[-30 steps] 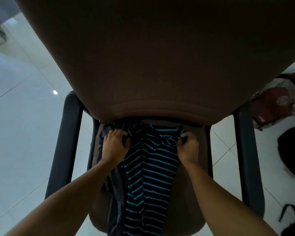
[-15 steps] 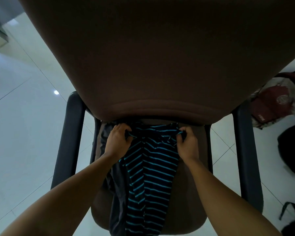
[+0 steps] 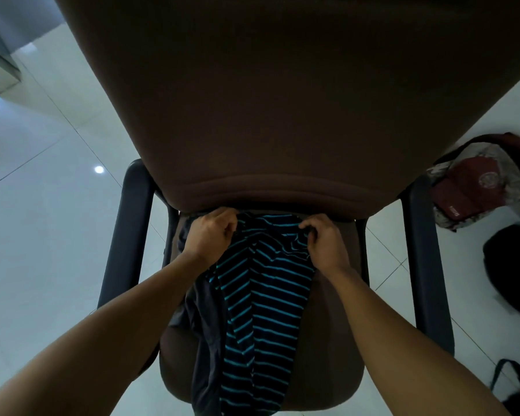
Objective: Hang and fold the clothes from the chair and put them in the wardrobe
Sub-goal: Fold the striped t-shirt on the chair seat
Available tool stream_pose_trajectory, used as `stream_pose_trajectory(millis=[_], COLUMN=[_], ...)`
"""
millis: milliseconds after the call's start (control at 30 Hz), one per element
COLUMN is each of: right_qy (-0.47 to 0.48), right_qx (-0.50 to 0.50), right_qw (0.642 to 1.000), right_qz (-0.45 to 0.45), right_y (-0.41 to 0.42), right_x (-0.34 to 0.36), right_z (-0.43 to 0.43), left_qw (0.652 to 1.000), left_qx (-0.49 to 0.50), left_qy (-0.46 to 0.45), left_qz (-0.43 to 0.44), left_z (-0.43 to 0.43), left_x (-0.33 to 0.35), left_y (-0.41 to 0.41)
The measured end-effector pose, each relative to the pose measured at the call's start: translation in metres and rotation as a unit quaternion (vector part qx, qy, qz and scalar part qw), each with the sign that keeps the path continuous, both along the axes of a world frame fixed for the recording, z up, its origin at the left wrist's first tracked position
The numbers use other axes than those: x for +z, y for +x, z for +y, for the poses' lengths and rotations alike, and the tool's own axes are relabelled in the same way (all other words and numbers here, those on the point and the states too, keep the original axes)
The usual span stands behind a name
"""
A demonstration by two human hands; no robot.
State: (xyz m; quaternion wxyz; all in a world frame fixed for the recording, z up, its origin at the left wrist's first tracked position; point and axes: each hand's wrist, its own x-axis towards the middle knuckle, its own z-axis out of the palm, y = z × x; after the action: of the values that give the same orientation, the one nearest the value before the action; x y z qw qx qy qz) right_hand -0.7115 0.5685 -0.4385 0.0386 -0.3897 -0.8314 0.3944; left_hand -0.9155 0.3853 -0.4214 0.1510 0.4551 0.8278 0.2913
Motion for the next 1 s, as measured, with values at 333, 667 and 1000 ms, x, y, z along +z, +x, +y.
stream_pose_trajectory(millis=[333, 667, 1000], right_qy=[0.017, 0.059, 0.083], right_qx=[0.051, -0.051, -0.127], right_qw=[0.998, 0.990, 0.935], right_qz=[-0.019, 0.120, 0.319], right_y=[0.018, 0.069, 0.158], right_x=[0.037, 0.150, 0.356], right_z=[0.002, 0.000, -0.047], left_qw=[1.000, 0.996, 0.959], left_qx=[-0.003, 0.035, 0.079], left_qy=[-0.015, 0.067, 0.248], left_qz=[-0.010, 0.052, 0.110], left_z=[-0.008, -0.024, -0.074], left_x=[0.036, 0.164, 0.368], left_y=[0.005, 0.024, 0.121])
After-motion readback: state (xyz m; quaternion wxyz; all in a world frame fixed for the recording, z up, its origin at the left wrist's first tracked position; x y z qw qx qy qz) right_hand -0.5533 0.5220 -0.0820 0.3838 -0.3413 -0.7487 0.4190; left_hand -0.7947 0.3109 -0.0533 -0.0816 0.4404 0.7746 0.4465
